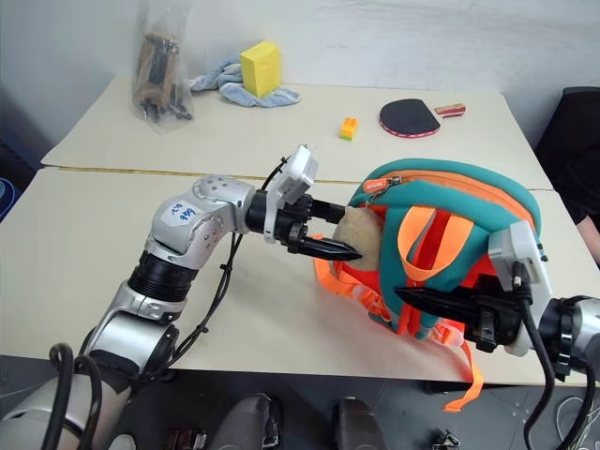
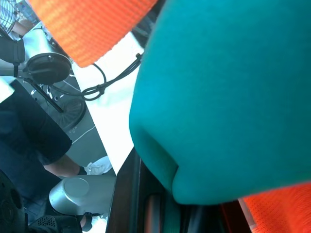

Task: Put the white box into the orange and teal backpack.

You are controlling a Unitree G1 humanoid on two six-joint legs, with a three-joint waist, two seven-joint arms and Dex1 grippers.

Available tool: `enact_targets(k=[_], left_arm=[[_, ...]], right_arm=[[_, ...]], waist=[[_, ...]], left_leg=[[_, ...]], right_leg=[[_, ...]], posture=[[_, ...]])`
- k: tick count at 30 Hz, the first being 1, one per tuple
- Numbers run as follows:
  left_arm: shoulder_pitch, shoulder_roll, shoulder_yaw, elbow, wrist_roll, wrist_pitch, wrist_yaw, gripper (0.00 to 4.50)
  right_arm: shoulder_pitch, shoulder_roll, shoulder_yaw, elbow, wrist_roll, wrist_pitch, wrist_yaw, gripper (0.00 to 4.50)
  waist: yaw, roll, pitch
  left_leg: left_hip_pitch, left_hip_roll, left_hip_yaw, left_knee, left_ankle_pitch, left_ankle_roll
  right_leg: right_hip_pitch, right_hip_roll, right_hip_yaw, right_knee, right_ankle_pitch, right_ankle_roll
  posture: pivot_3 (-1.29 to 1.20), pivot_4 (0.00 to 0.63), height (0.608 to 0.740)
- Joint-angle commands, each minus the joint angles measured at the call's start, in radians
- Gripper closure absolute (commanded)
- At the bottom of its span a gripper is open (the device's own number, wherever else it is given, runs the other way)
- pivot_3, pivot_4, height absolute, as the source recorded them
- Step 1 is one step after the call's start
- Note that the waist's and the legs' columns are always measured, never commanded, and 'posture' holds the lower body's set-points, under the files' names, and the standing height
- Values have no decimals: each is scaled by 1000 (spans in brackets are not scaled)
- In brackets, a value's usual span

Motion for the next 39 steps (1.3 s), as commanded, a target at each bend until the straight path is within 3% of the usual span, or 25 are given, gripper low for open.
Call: enact_targets(k=[1, 4, 8, 12, 16, 25, 28, 33, 36, 39], left_arm=[[-8, 12, 23, -4, -1, -18, -2, 2445], [-5, 34, 39, 7, -10, -54, -41, 3199], [-49, 103, 67, 81, 2, -97, -107, 3802], [-121, 193, 93, 254, 55, -230, -179, 3802], [-121, 258, 34, 419, 200, -460, -210, 3802], [-7, 142, -118, 554, 445, -812, -103, 3802], [6, 49, -147, 589, 508, -830, 16, 3802], [63, 29, -97, 513, 466, -741, 28, 3802], [77, 84, -33, 461, 395, -617, -46, 2952], [101, 173, 25, 398, 313, -533, -155, 1973]], right_arm=[[16, 8, -20, -33, 21, -18, -8, 4500], [37, 10, -33, -38, 12, -26, -4, 4500], [67, 5, -74, -37, 24, -34, 2, 4500], [111, 5, -136, -37, 15, -44, 41, 4500], [123, 3, -182, -16, 5, -56, 73, 4500], [75, 12, -219, 44, 6, -107, 105, 4500], [45, 20, -203, 52, 8, -116, 85, 4500], [26, 30, -70, 59, -204, -157, -30, 4500], [47, 24, -52, 84, -242, -140, -28, 3598], [94, 1, -118, 102, -236, -118, 51, 2561]], waist=[[0, 0, 0], [0, 0, 0], [-1, 0, 0], [-2, 0, 0], [-2, 0, 0], [0, -1, 0], [5, 0, 0], [6, 0, -1], [3, 0, -1], [-6, 0, -1]], left_leg=[[0, 0, 0, 0, 0, 0], [0, 0, 0, 0, 0, 0], [0, 0, 0, 0, 0, 0], [0, 0, 0, 0, 0, 0], [0, 0, 0, -1, 0, 0], [-1, 0, 0, -1, -2, 2], [-1, 0, 0, 0, -3, 5], [1, -1, 0, 1, -5, 8], [1, -1, 0, 1, -5, 8], [0, 0, 0, -1, -2, 3]], right_leg=[[0, 0, 0, 0, 0, 0], [0, 0, 0, 0, 0, 0], [0, 0, 0, 0, 0, 0], [0, 0, 0, 0, 0, 0], [0, 0, 0, -2, 0, 0], [0, -1, 0, -3, 0, 0], [0, -1, -1, -2, 0, 0], [2, -2, -1, -3, 1, 1], [2, -3, -1, -2, 1, 1], [1, -2, -1, -2, 1, 1]], posture=[[0, 150, 740], [0, 150, 740], [0, 150, 740], [0, 150, 740], [0, 150, 740], [0, 150, 740], [0, 150, 740], [0, 150, 740], [0, 150, 740], [0, 150, 740]])
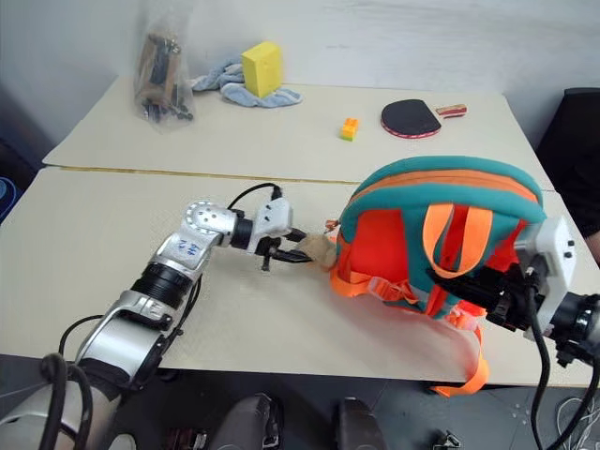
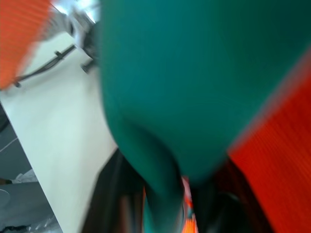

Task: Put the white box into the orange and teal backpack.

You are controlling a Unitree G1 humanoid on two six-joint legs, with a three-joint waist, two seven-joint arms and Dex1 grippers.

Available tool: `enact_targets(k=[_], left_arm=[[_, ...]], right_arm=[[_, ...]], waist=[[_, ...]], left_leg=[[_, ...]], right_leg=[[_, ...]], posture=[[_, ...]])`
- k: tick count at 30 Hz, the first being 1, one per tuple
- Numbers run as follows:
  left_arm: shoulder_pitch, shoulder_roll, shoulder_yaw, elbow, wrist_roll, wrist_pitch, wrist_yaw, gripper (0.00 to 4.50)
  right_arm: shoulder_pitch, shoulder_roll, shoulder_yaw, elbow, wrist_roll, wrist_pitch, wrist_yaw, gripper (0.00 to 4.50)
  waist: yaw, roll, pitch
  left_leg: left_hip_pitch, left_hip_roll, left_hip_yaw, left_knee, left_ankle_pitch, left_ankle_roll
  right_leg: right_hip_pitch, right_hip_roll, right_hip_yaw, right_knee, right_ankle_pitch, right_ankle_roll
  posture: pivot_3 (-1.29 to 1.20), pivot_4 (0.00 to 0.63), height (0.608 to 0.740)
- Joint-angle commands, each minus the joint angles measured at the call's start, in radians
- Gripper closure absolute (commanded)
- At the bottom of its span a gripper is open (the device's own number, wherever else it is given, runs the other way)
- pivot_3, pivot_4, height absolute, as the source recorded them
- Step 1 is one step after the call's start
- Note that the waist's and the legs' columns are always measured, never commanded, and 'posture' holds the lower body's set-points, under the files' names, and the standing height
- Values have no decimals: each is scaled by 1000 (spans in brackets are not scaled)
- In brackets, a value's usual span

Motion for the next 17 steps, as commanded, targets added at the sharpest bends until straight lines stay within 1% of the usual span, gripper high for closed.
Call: enact_targets(k=[1, 2, 3, 6, 7, 8, 10, 13, 17], left_arm=[[32, 106, 74, -79, -100, 101, -148, 1609], [38, 147, 99, -106, -147, 147, -211, 1359], [39, 182, 119, -126, -183, 196, -254, 999], [1, 304, 184, -127, -250, 324, -339, 141], [-7, 330, 194, -128, -260, 345, -354, 0], [-13, 364, 211, -132, -263, 343, -357, 0], [-25, 420, 258, -140, -280, 344, -337, 0], [-5, 464, 331, -182, -329, 391, -292, 0], [101, 441, 387, -299, -350, 389, -192, 0]], right_arm=[[54, -41, -109, 35, -6, 15, 104, 2206], [80, -60, -152, 60, -8, 25, 156, 1912], [101, -77, -191, 82, -8, 37, 199, 1520], [187, -143, -347, 207, -56, 53, 389, 580], [205, -159, -377, 245, -78, 47, 434, 224], [207, -185, -406, 309, -115, 33, 454, 27], [194, -237, -454, 446, -186, 3, 487, 27], [159, -271, -482, 597, -254, -50, 532, 27], [83, -276, -453, 686, -288, -75, 531, 27]], waist=[[-8, 0, 0], [-13, 1, 0], [-18, 1, 1], [-21, 1, 1], [-21, 1, 1], [-21, 1, 1], [-22, 1, 1], [-21, 1, 1], [-22, 1, 1]], left_leg=[[0, 0, 0, 0, 0, -1], [0, 0, 0, -1, 0, -1], [0, 0, 0, -2, 1, -2], [0, 0, 0, -2, 1, -2], [0, 0, 0, -2, 1, -1], [0, 0, 0, -2, 1, -1], [0, 0, 0, -2, -3, 5], [0, -1, 0, -2, -3, 5], [1, -1, 0, -3, -3, 4]], right_leg=[[0, 1, 0, 0, 0, 0], [-1, 1, 0, 0, 0, 0], [-1, 1, 0, 0, 0, 0], [-1, 1, 0, -1, 0, 0], [0, 1, 0, -1, 0, 0], [0, 1, 0, -2, 0, 0], [1, 0, 0, -3, 0, 0], [1, -1, 0, -4, 0, 0], [1, -1, 0, -4, 0, 0]], posture=[[0, 150, 740], [0, 150, 740], [0, 150, 740], [0, 150, 740], [0, 150, 740], [0, 150, 740], [0, 150, 740], [0, 150, 740], [0, 150, 740]])
